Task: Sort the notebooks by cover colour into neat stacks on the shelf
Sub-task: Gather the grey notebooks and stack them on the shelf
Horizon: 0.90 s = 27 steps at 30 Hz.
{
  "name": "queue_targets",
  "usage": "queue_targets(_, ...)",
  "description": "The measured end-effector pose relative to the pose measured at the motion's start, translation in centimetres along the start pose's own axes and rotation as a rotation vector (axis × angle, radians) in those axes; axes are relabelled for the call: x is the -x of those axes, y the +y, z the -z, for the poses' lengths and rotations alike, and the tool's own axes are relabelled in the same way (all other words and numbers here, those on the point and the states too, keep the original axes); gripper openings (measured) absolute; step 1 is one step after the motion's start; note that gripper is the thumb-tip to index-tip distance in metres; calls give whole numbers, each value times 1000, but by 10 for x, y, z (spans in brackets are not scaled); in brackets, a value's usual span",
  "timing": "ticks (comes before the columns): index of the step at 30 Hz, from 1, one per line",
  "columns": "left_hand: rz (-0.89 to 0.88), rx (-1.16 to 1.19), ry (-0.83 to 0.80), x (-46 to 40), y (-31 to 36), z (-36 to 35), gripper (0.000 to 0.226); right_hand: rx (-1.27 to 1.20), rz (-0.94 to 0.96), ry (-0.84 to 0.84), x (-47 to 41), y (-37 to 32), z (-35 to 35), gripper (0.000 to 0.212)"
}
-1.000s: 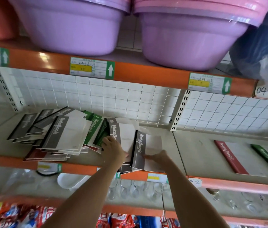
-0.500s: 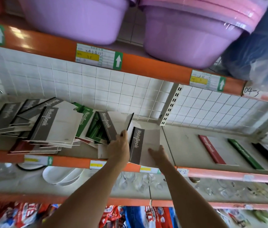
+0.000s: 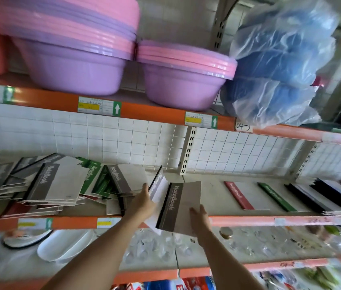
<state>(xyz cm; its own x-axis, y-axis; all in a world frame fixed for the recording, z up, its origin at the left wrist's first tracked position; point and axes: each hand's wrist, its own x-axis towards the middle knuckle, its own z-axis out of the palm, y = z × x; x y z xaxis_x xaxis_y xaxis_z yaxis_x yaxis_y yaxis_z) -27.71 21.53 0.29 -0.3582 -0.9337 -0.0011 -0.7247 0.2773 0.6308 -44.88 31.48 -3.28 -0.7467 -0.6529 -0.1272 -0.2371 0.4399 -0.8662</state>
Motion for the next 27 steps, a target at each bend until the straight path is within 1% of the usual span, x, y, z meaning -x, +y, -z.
queue_targets(2, 32, 6, 18, 11, 18, -6, 51, 8, 1, 31, -1, 8, 20, 14)
queue_targets(5, 71, 17, 16, 34, 49, -19, 30, 9, -1, 56, -5, 31, 56, 11)
queue_targets(6, 88, 33, 19, 40, 60, -25, 28, 2, -11, 67, 1, 34, 71, 11)
queue_targets(8, 121, 64, 27, 52, 82, -39, 31, -18, -24, 93, -3, 54, 96, 13)
queue_targets(10, 134, 72, 30, 65, 104, -60, 32, -36, -17, 120, 16, 56, 130, 17)
queue_targets(13, 131, 56, 63, 83, 136, -90, 27, -67, -21, 126, 33, 67, 178, 15)
queue_targets(18, 112, 29, 58, 109, 194, -141, 35, -85, -7, 143, 47, 90, 250, 19)
queue_targets(20, 113, 21, 62, 118, 215, -159, 32, -85, -12, 170, 47, 100, 272, 21)
queue_targets(23, 130, 25, 69, 127, 240, -176, 34, -71, 6, 199, 44, 114, 297, 24)
queue_targets(27, 157, -34, 77, 130, 265, -192, 33, -70, 8, 225, 24, 139, 315, 14)
